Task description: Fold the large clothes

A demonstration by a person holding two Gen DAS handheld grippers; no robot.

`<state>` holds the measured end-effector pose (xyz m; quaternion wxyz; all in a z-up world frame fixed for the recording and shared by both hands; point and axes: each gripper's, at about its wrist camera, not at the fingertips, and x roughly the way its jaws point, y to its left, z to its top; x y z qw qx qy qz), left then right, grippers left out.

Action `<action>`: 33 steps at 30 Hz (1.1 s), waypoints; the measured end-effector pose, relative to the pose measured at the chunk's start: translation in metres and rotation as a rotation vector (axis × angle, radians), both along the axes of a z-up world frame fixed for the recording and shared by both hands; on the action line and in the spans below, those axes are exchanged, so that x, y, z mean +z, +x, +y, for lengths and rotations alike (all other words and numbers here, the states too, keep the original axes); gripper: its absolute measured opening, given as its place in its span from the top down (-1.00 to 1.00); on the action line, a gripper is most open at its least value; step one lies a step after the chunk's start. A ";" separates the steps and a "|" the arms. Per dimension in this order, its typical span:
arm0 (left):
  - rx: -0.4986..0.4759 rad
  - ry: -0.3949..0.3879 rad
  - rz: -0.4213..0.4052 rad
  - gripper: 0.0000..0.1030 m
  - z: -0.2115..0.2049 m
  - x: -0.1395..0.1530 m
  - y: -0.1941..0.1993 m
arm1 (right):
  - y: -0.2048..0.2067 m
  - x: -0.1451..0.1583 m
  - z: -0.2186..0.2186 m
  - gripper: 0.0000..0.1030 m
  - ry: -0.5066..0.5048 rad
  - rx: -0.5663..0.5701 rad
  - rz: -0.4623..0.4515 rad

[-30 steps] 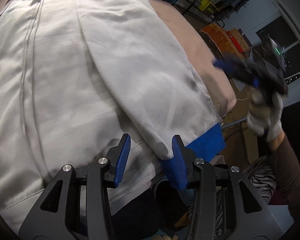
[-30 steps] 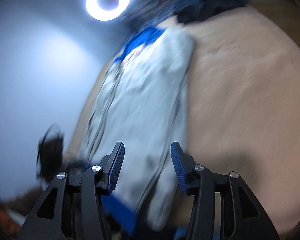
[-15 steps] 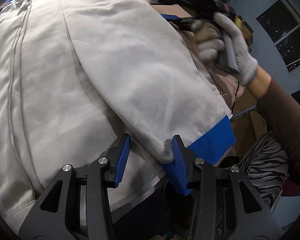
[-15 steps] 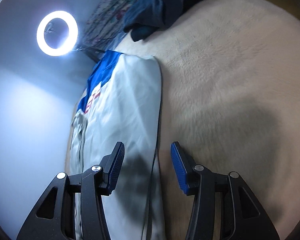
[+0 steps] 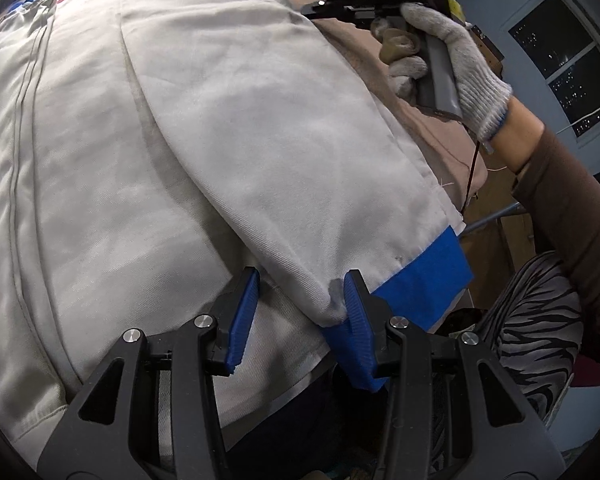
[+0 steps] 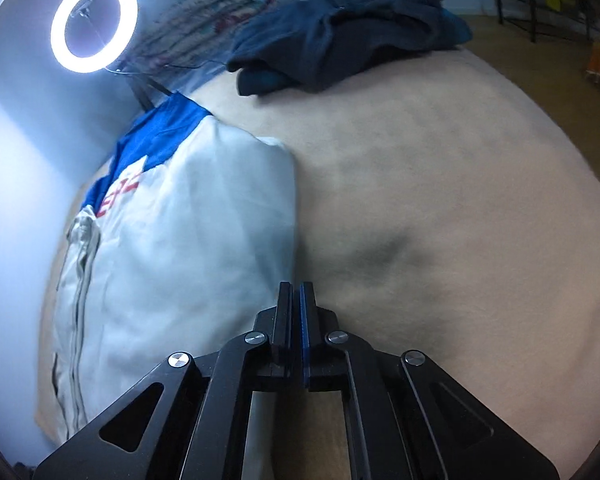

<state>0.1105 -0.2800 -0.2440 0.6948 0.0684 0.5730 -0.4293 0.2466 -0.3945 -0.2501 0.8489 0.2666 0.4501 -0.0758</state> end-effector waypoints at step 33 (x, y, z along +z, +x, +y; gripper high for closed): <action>0.018 -0.045 -0.194 0.15 0.008 0.033 -0.005 | -0.158 0.000 0.105 0.87 0.148 0.204 0.036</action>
